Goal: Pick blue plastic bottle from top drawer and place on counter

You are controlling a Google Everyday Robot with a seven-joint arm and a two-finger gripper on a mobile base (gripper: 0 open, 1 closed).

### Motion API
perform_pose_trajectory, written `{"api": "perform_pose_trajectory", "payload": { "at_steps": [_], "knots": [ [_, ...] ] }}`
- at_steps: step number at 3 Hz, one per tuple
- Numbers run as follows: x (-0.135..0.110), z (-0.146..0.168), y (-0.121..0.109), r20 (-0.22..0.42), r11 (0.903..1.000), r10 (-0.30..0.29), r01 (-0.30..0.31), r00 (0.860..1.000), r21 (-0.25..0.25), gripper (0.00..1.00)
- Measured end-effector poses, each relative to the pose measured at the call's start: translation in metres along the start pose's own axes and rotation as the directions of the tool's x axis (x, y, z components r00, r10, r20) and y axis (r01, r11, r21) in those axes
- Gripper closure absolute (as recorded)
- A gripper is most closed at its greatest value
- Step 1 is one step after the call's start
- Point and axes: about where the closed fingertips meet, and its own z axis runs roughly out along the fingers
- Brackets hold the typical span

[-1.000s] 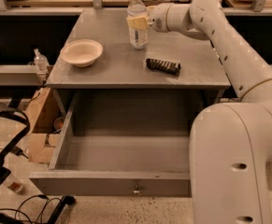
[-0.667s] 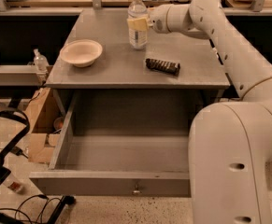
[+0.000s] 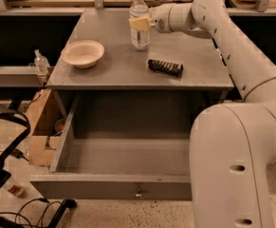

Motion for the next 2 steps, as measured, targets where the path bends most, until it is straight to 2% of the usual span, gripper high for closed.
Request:
{"api": "perform_pose_trajectory", "payload": {
  "at_steps": [1, 2],
  "knots": [
    [0.0, 0.0, 0.0, 0.0, 1.0, 0.0, 0.0, 1.0, 0.0, 0.31],
    [0.0012, 0.0053, 0.0033, -0.001, 1.0, 0.002, -0.002, 1.0, -0.008, 0.0]
  ]
}}
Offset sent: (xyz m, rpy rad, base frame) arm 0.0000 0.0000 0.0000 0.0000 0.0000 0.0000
